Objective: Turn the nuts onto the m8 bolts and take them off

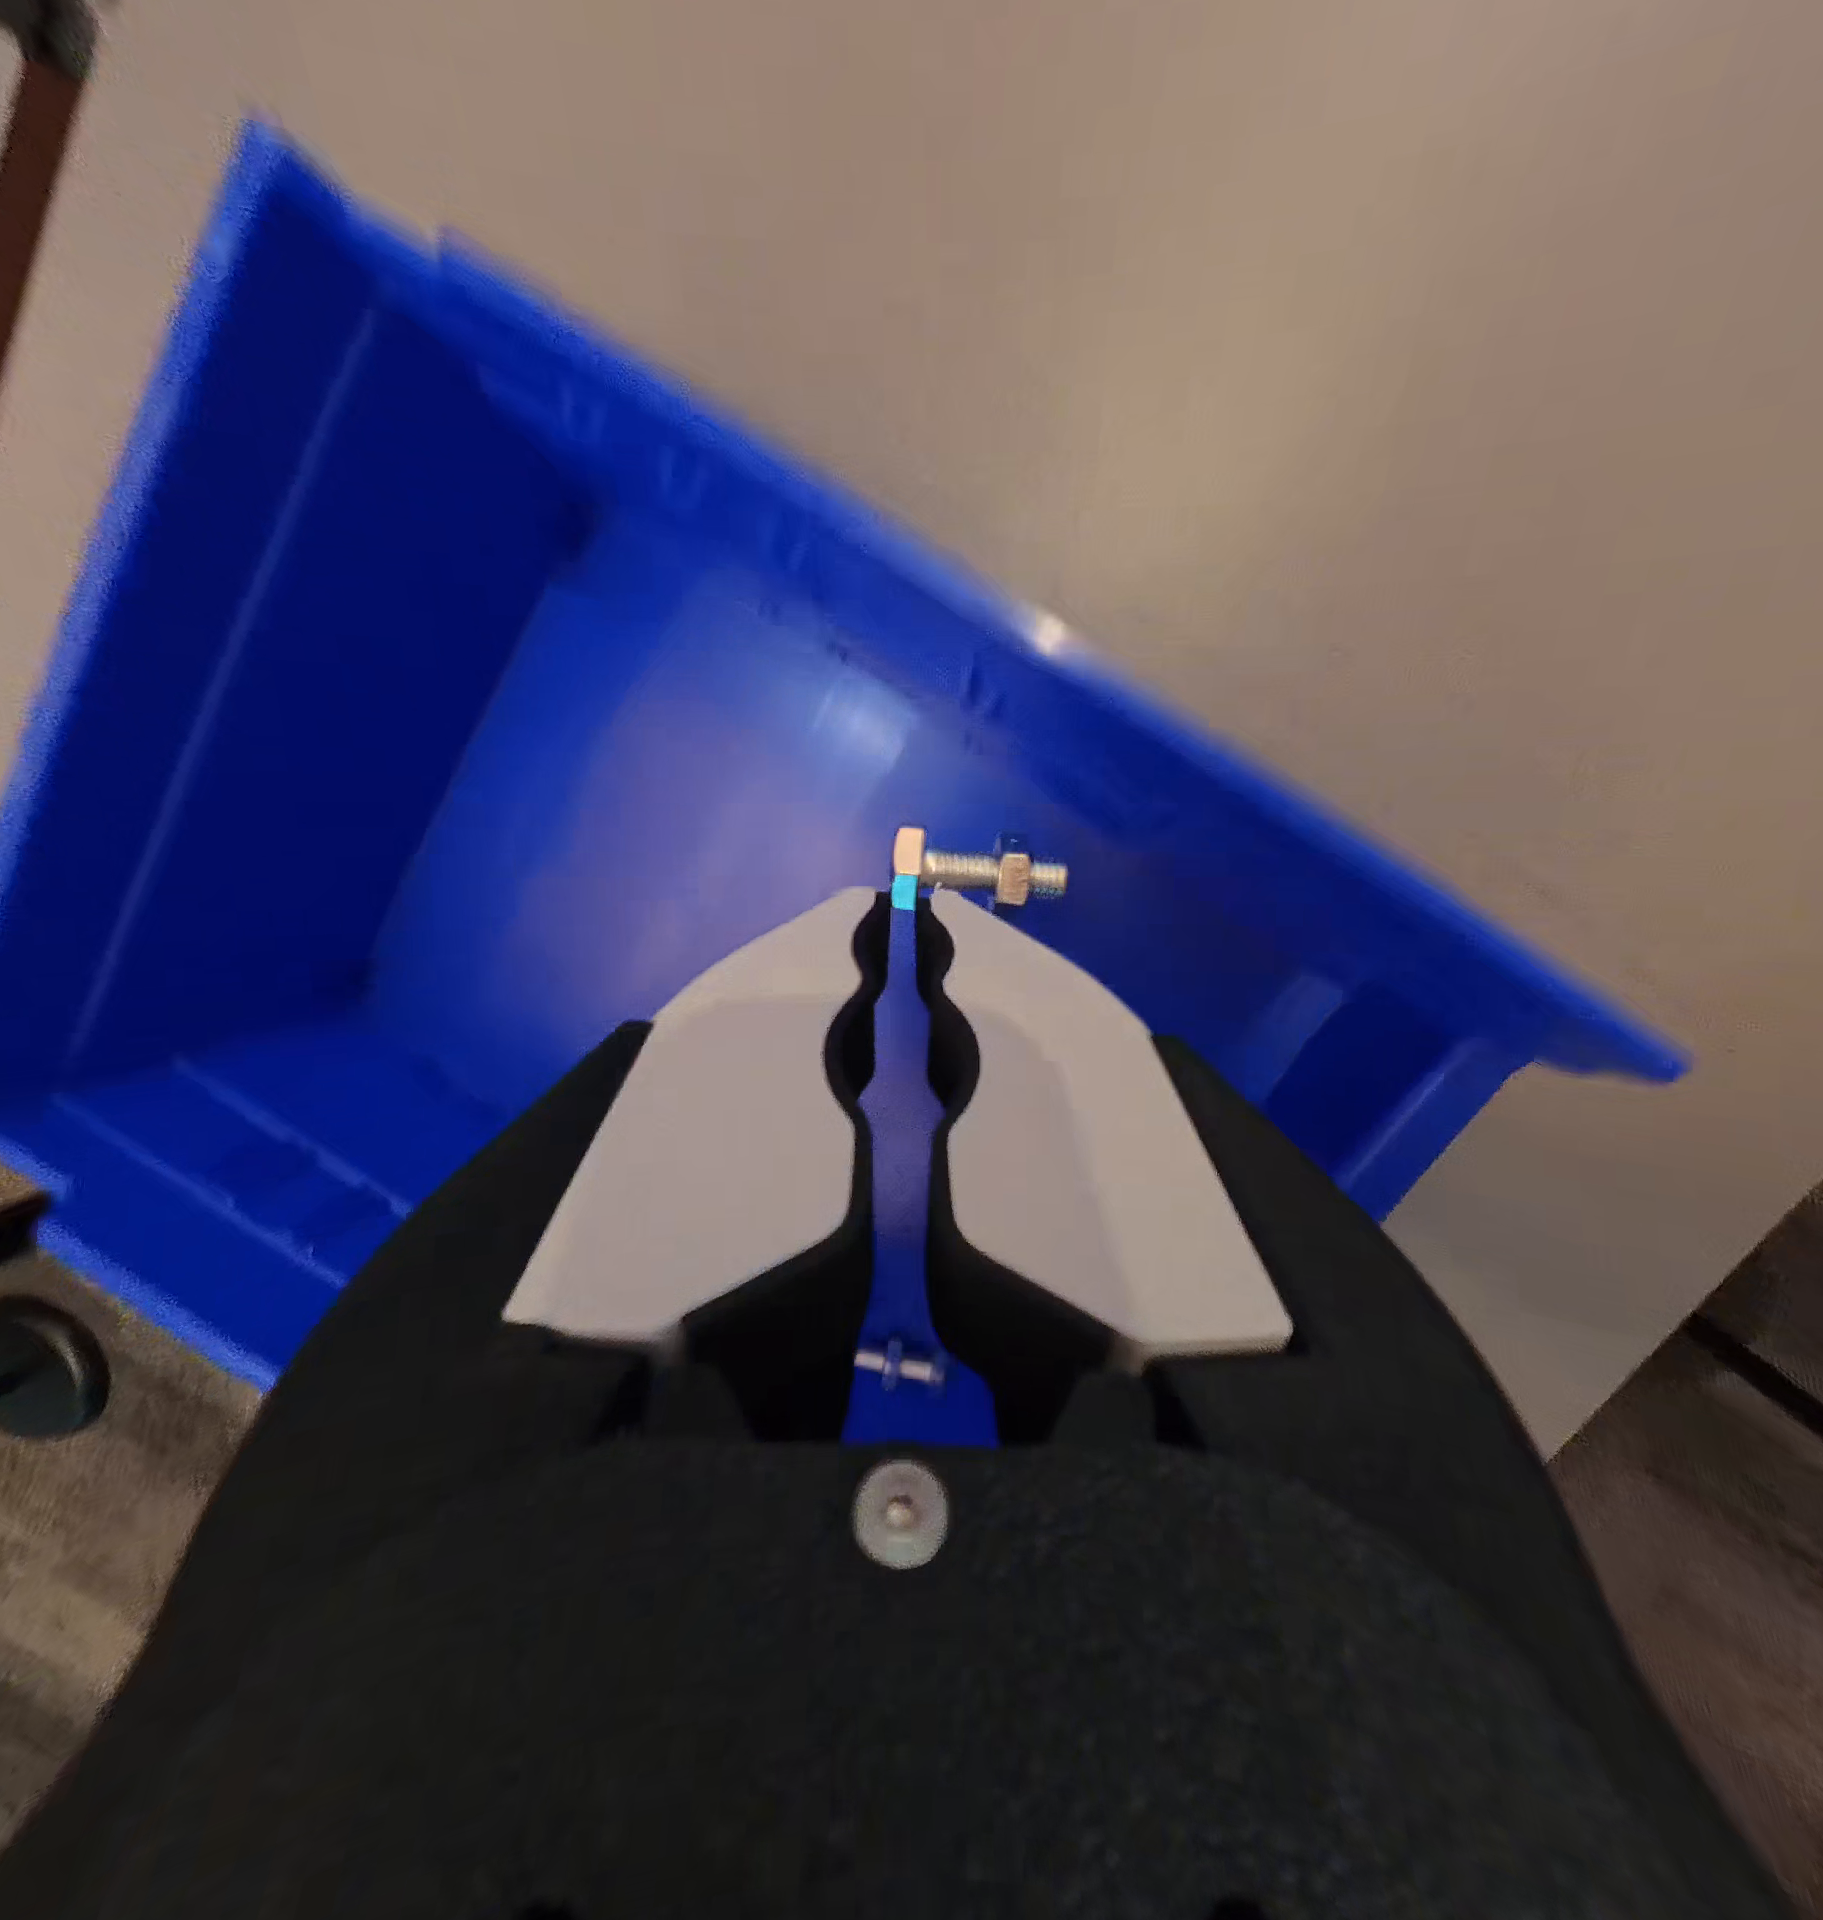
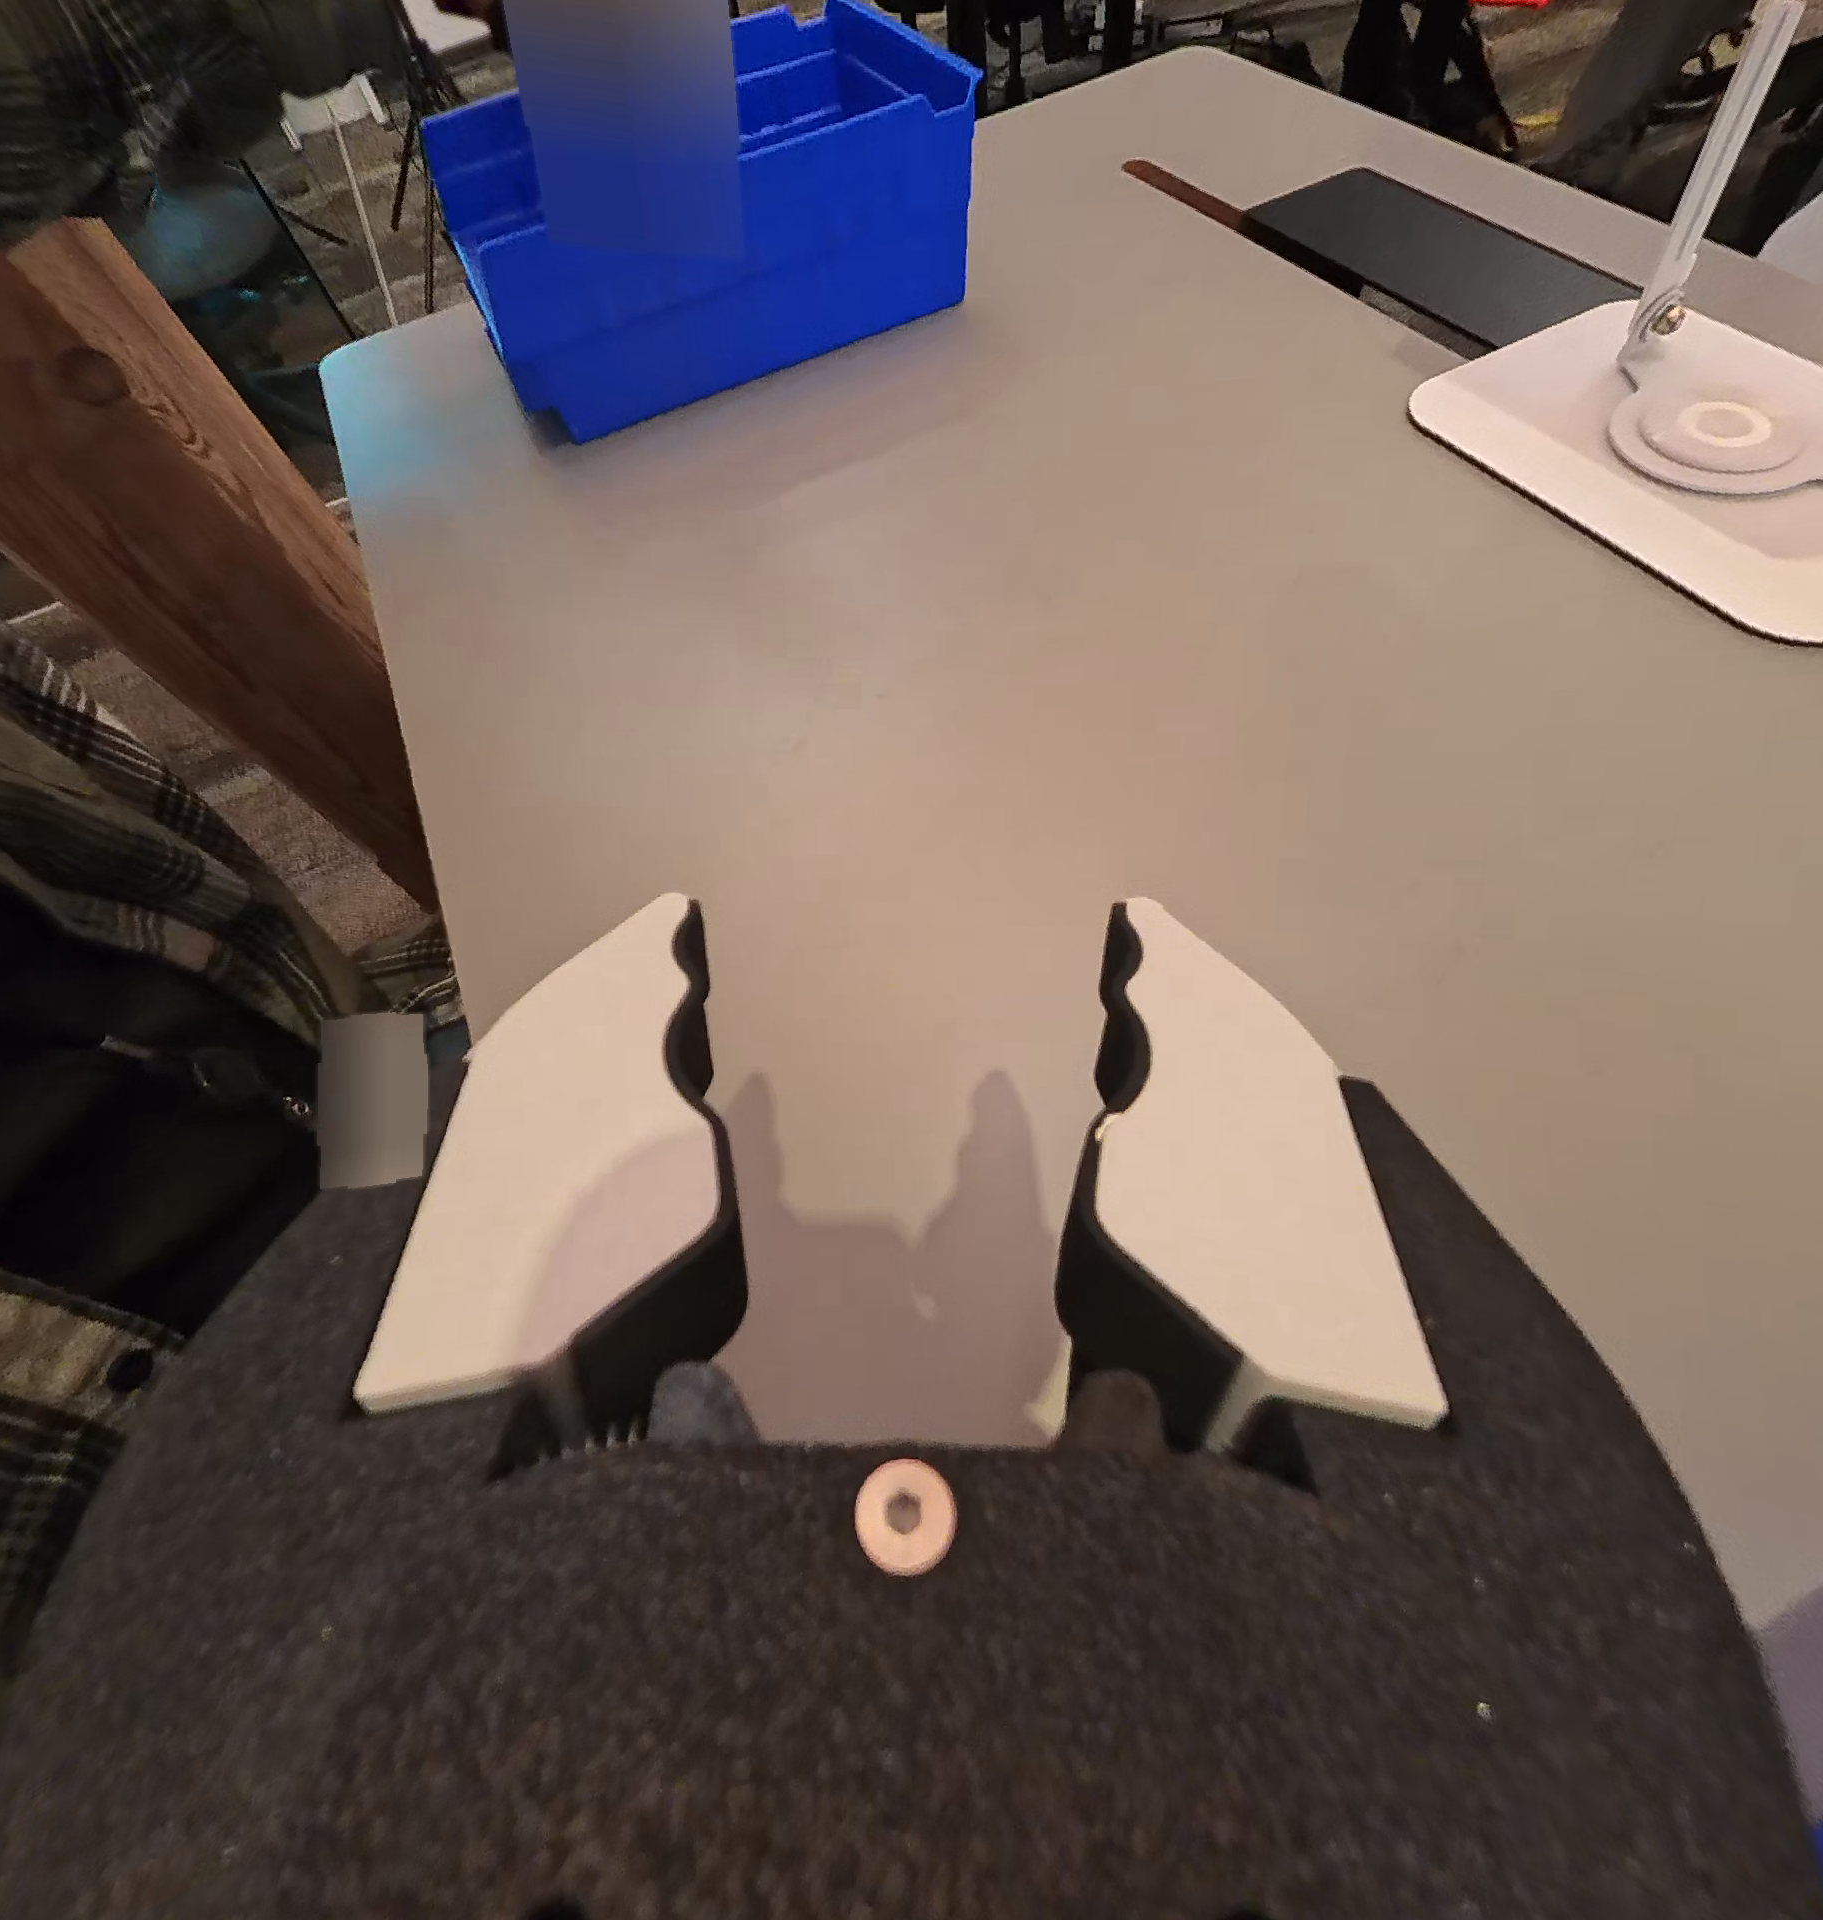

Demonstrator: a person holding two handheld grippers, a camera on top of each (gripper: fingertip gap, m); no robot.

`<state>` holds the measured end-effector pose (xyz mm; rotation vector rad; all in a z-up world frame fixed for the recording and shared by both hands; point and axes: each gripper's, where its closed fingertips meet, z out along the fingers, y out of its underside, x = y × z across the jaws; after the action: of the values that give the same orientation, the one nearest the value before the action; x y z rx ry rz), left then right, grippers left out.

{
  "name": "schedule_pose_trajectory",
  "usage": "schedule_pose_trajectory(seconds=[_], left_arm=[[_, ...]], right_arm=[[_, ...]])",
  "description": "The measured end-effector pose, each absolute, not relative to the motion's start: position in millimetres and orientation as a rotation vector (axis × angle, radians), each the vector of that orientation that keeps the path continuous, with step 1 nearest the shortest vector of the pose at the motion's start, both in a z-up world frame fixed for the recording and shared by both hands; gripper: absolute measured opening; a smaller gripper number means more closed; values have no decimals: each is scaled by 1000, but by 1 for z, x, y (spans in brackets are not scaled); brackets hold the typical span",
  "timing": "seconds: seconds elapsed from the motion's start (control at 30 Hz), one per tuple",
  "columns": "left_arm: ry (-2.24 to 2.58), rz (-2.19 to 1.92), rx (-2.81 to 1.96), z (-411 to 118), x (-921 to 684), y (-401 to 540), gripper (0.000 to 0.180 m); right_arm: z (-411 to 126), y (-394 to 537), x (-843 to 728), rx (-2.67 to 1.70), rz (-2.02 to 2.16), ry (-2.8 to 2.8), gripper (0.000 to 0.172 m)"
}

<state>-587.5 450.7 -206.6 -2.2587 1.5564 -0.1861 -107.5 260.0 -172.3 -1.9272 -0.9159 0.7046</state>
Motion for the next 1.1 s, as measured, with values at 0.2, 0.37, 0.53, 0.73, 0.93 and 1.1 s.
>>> schedule_pose_trajectory(seconds=[0.2,0.37,0.53,0.73,0.93,1.1], left_arm=[[1685,-262,-2141,-191,-476,431,5],[1725,-407,-2161,-246,-378,412,4],[1578,-540,-2317,-293,-331,398,4],[1527,-470,-2333,-307,-323,393,4],[1641,-479,-2273,-306,-324,385,6],[1890,-540,-2111,-291,-329,386,21]], right_arm=[[-175,252,-104,-1928,709,-904,72],[-183,246,-104,-1929,746,-887,71],[-196,234,-101,-1964,766,-899,70],[-200,232,-92,-1967,784,-889,69],[-203,232,-96,-1951,806,-925,71],[-200,229,-96,-1924,815,-948,73]])
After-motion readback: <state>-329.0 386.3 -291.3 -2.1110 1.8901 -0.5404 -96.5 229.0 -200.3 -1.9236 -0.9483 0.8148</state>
